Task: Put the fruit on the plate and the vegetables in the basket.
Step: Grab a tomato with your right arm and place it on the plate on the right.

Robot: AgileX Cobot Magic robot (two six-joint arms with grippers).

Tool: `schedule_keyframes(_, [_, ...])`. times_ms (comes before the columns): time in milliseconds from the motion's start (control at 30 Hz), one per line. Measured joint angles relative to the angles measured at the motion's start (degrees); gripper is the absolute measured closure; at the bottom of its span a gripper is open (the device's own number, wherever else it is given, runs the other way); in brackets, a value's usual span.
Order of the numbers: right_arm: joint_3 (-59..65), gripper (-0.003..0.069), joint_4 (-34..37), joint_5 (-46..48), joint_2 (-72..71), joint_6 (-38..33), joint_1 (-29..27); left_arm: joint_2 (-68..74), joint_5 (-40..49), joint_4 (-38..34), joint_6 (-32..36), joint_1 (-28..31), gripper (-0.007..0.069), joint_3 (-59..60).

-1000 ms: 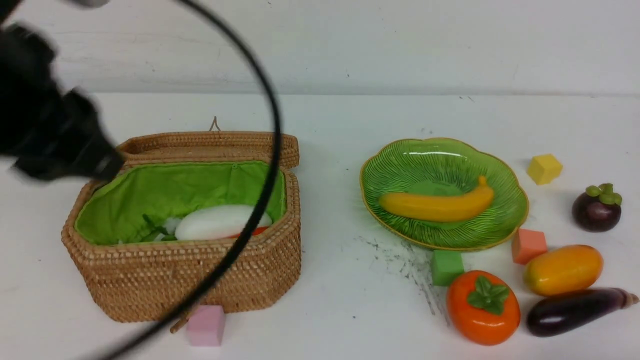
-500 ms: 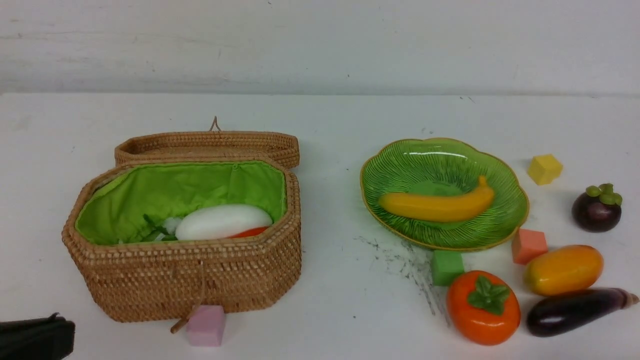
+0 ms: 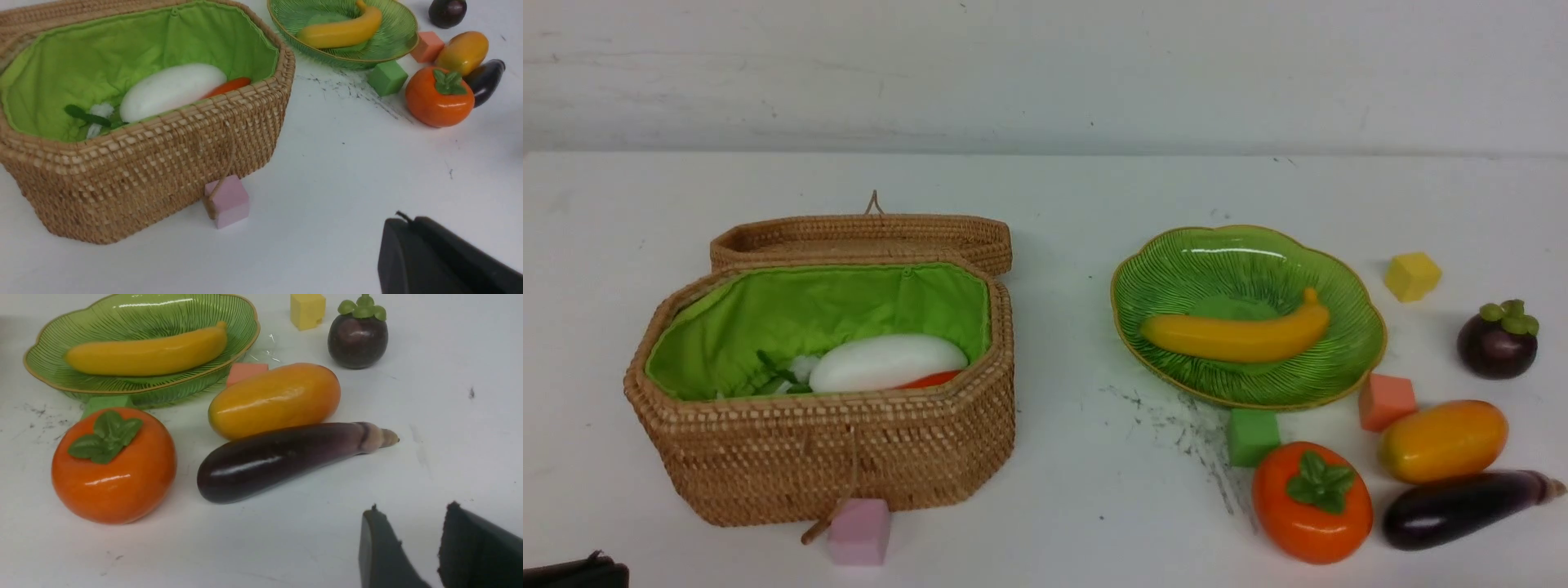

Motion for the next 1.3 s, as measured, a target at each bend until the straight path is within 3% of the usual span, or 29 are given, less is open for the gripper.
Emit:
schedule_keyframes(233, [0.00, 0.0417, 0.00, 0.00, 0.00, 0.00, 0.00, 0.00, -7.70, 5.30, -0.77, 0.05, 0.0638, 0.40])
schedule_keyframes(333, [0.00, 0.0417, 0.00, 0.00, 0.00, 0.00, 0.00, -0.52, -16.24, 10.10, -4.96, 1.71, 0.0638, 2.54])
schedule_keyframes(400, [0.00, 0.0417, 0.00, 0.00, 0.00, 0.00, 0.00, -2.33, -23.91, 14.86, -11.06, 5.38, 0.0638, 6.55])
schedule_keyframes(500, [0.00, 0.0417, 0.00, 0.00, 0.00, 0.00, 0.00, -4.91, -27.96, 18.55, -17.65, 11.98, 0.0638, 11.31])
schedule_keyframes(767, [0.00, 0.0417, 0.00, 0.00, 0.00, 0.00, 0.00, -18.07, -26.33, 22.54, -22.79, 24.22, 0.0638, 26.59])
schedule_keyframes(933, [0.00, 0.0417, 0.00, 0.00, 0.00, 0.00, 0.00, -20.16, -23.12, 22.68, -22.91, 24.95, 0.0637, 33.89])
schedule_keyframes(1300, [0.00, 0.0417, 0.00, 0.00, 0.00, 0.00, 0.00, -20.16, -20.29, 22.69, -22.99, 25.00, 0.0633, 34.26])
